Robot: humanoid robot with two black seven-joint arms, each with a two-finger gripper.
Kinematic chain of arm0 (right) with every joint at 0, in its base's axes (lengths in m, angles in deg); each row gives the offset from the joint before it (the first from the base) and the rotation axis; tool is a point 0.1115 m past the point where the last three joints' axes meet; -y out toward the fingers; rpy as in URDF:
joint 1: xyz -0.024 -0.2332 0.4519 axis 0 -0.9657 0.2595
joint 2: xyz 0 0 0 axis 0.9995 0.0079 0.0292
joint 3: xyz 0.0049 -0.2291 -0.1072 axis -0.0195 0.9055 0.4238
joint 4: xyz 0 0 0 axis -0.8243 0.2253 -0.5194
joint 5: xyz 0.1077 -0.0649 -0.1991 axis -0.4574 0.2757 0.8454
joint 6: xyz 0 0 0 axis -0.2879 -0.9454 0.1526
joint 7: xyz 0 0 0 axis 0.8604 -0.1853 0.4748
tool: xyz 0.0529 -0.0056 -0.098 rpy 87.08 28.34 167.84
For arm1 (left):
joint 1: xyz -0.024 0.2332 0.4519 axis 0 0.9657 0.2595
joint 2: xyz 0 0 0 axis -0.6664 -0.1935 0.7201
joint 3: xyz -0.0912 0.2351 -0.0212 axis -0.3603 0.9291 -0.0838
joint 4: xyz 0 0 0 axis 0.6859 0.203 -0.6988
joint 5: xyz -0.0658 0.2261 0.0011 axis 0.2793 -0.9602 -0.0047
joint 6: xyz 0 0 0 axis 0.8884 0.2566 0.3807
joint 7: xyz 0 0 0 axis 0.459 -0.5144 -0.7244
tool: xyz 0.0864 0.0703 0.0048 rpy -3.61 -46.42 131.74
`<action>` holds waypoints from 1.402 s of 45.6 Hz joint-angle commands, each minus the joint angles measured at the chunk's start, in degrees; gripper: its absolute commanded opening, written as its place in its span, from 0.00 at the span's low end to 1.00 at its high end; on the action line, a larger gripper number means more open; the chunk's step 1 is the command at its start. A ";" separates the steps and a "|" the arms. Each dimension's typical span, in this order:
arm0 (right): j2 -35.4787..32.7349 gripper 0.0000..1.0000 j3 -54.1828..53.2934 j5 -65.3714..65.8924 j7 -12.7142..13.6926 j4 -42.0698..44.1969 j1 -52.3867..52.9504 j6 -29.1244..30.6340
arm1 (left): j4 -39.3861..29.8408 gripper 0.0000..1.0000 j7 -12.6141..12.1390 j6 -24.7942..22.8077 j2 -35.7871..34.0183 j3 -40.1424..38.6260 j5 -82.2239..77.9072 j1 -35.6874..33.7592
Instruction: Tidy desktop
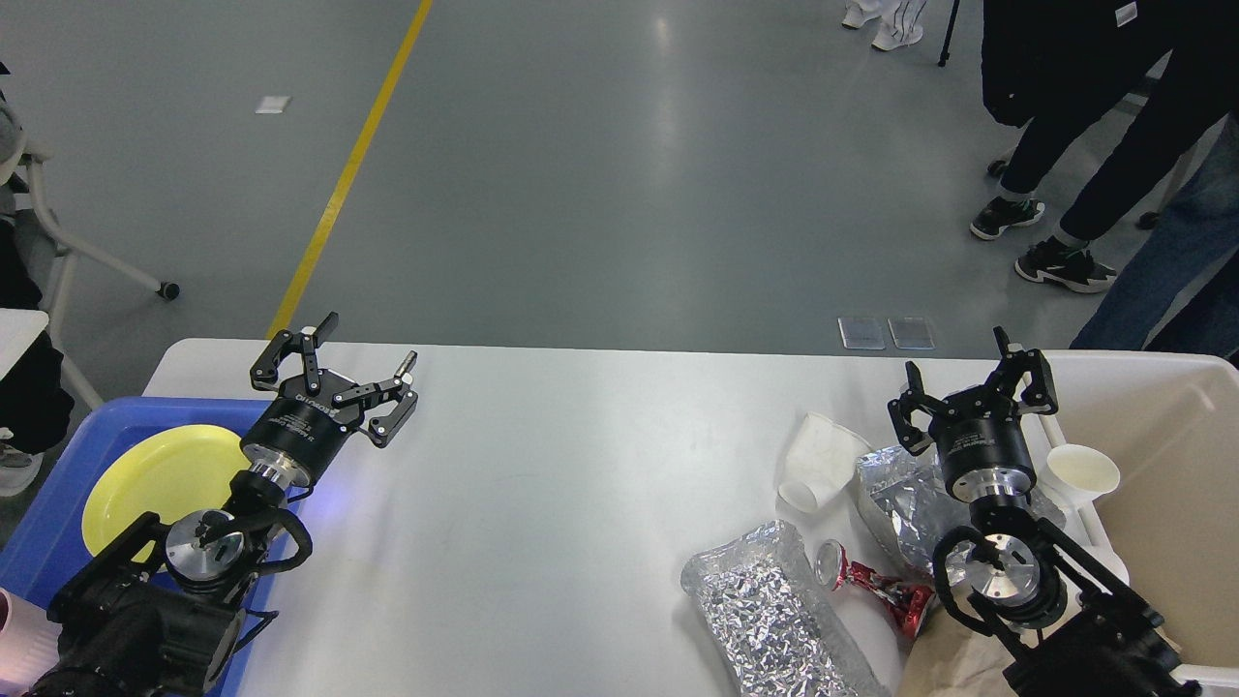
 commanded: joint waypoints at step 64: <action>0.61 1.00 -0.18 0.00 0.08 0.44 0.70 -0.61 | -0.02 0.96 10.44 -3.62 1.49 0.27 0.00 1.94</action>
